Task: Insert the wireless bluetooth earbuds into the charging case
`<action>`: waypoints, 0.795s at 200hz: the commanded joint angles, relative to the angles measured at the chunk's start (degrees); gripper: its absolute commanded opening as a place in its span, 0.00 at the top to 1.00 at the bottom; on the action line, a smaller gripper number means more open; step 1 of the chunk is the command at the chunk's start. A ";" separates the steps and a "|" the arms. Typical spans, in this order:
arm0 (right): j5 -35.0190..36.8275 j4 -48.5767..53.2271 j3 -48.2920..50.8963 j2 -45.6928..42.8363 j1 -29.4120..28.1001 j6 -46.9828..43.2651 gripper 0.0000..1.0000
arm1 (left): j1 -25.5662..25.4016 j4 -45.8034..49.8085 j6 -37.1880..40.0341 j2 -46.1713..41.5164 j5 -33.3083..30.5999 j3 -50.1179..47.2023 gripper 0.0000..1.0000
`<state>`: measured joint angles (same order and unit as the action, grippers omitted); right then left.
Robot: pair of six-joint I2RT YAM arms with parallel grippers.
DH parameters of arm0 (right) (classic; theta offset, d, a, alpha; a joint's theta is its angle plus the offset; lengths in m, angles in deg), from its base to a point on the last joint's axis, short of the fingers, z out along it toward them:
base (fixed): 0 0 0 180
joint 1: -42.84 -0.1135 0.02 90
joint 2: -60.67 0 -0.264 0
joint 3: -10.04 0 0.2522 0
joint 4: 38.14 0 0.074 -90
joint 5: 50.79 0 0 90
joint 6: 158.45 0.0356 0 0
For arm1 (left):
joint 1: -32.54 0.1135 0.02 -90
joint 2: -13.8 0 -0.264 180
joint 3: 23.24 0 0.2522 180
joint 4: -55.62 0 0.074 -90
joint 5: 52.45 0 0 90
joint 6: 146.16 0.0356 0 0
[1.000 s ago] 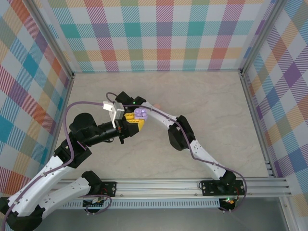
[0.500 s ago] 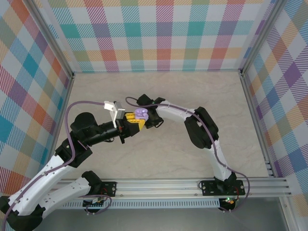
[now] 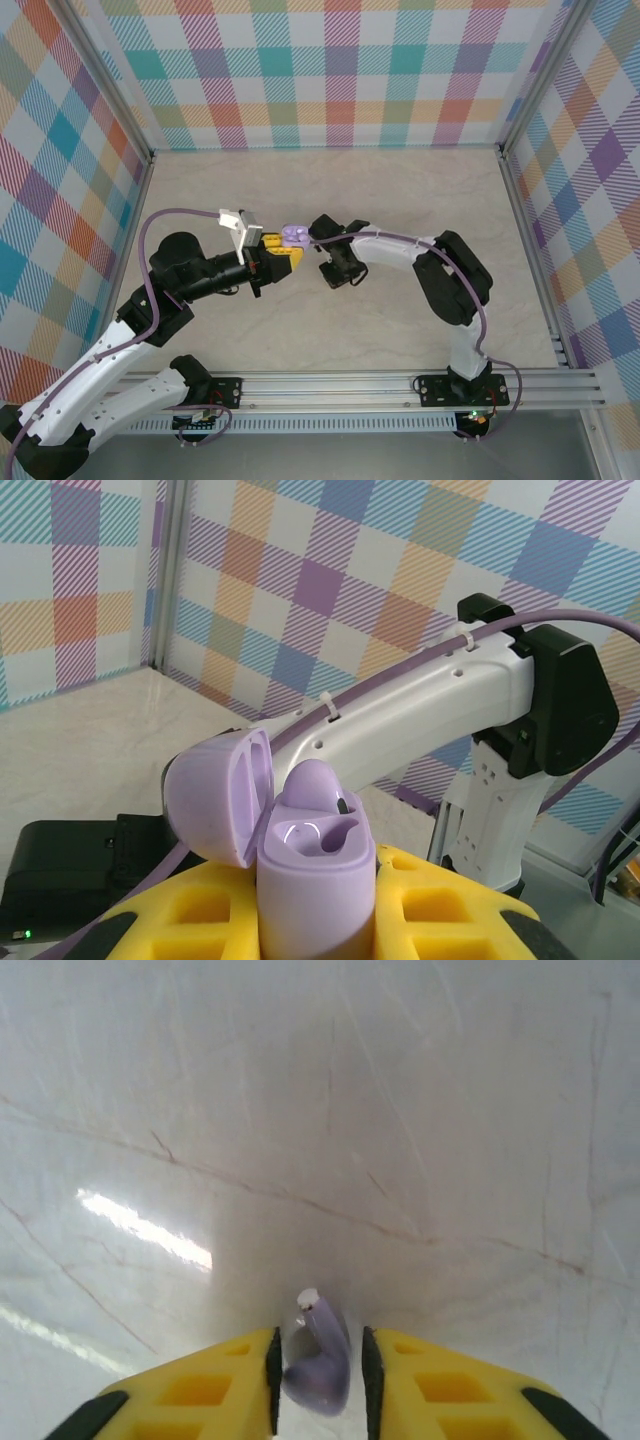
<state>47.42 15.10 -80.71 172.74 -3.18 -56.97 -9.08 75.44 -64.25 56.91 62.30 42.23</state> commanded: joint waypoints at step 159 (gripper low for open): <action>-7.45 1.15 4.05 -2.99 0.49 6.00 0.82 | -1.06 -1.52 0.27 1.01 0.47 1.93 1.00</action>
<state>37.76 15.26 -76.93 168.04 -2.88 -52.66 -9.08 75.40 -64.25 58.05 62.32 42.23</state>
